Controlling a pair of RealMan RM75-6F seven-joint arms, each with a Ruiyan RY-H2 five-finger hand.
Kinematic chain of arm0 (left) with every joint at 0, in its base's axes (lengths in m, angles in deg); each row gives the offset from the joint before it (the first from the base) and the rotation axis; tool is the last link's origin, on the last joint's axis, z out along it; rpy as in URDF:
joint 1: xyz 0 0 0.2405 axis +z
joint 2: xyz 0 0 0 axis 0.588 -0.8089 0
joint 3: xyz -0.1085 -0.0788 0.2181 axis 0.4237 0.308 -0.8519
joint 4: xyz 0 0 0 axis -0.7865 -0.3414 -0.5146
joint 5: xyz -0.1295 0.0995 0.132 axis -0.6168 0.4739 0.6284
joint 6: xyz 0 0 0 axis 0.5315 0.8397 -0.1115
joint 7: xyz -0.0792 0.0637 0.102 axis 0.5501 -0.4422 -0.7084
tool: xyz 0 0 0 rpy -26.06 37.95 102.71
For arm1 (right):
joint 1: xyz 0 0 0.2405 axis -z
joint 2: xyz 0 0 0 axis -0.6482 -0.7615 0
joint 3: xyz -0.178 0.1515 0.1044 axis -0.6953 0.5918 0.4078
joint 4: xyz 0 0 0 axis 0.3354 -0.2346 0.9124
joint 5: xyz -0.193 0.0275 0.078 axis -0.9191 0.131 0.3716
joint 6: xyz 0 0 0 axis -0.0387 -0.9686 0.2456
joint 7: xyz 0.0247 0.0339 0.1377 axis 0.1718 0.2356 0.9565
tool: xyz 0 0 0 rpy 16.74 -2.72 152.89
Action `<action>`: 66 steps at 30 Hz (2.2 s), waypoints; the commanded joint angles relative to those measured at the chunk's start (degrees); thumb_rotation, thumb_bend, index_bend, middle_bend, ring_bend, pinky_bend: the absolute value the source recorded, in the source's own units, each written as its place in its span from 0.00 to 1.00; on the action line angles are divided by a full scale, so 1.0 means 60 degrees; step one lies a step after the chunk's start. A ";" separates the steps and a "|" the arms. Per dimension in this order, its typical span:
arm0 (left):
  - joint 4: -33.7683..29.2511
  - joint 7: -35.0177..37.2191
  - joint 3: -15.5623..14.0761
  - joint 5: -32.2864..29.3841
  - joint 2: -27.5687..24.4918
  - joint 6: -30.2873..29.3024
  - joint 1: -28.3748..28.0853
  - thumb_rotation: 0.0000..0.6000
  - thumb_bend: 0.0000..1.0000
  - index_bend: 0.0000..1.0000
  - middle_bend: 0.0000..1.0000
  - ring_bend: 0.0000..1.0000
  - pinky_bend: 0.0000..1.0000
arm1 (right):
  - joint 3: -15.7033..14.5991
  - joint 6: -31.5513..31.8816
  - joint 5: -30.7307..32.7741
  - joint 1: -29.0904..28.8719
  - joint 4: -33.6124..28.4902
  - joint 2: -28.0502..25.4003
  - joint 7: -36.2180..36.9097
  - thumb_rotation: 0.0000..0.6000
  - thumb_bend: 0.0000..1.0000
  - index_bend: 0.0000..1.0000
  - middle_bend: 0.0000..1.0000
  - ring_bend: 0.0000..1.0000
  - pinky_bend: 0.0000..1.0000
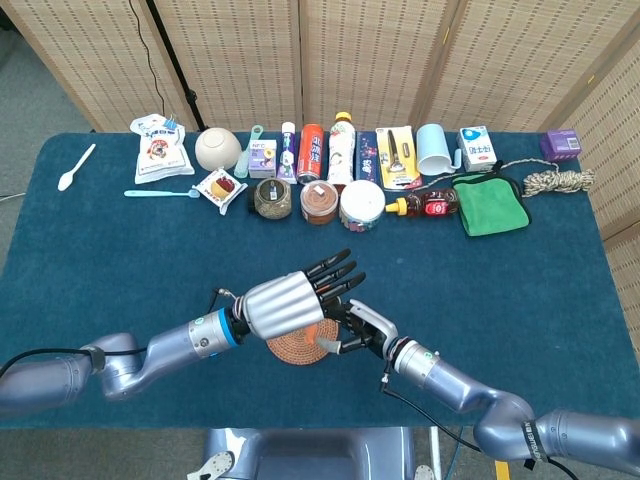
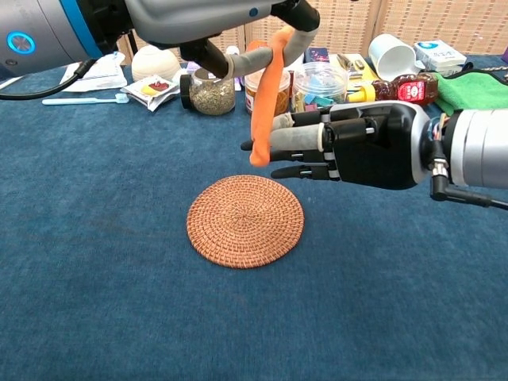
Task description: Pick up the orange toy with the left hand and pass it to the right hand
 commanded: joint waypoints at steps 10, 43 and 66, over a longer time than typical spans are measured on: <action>0.0003 -0.0095 -0.0058 -0.0021 0.0098 0.0023 -0.0038 1.00 0.50 0.66 0.14 0.09 0.03 | 0.0020 -0.0160 -0.0007 -0.0036 0.0072 0.0083 0.0032 1.00 0.37 0.48 0.19 0.05 0.02; 0.0222 -0.0370 -0.0076 -0.0273 0.0552 0.0247 -0.0204 1.00 0.50 0.66 0.14 0.09 0.03 | 0.0110 -0.0404 0.0130 -0.0037 0.0210 0.0228 -0.0086 1.00 0.37 0.46 0.18 0.05 0.02; 0.0077 -0.0386 -0.0254 -0.0190 0.0340 0.0158 -0.0122 1.00 0.50 0.66 0.14 0.09 0.03 | 0.0179 -0.0548 0.0126 0.0002 0.0180 0.0195 -0.0134 1.00 0.39 0.50 0.21 0.06 0.02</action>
